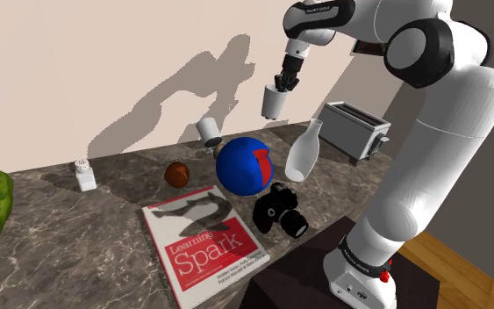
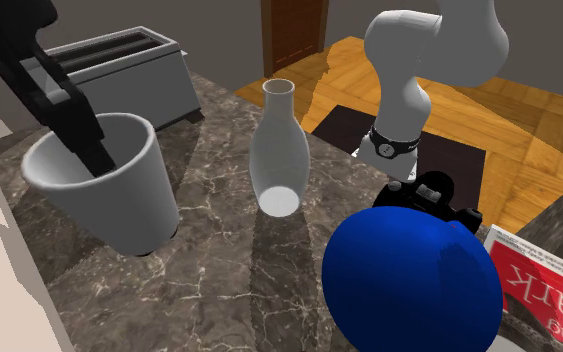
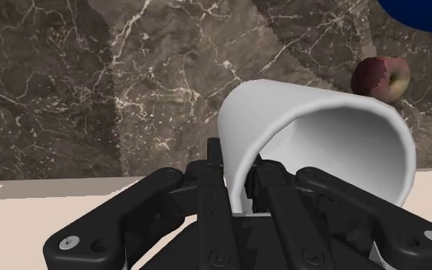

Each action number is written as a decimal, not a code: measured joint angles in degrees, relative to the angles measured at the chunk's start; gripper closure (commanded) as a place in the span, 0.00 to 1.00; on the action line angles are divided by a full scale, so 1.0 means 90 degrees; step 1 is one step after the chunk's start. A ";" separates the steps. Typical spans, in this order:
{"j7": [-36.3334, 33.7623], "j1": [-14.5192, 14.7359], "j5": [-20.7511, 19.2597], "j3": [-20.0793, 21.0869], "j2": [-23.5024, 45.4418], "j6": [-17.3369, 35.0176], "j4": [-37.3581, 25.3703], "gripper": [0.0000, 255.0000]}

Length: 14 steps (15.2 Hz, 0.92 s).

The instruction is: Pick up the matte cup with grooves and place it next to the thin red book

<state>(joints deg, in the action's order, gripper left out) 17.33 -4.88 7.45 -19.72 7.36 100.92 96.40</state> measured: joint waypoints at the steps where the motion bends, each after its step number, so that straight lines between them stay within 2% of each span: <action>1: 0.0008 -0.0012 0.0001 -0.0008 0.0006 -0.0089 -0.0094 1.00; 7: -0.0088 0.0009 -0.0003 0.0009 0.0019 -0.0534 -0.0560 1.00; 14: -0.1097 0.0590 -0.0173 0.0454 -0.0534 -0.0292 0.0112 1.00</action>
<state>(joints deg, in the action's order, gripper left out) 7.45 0.43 5.89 -15.63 2.55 98.30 97.41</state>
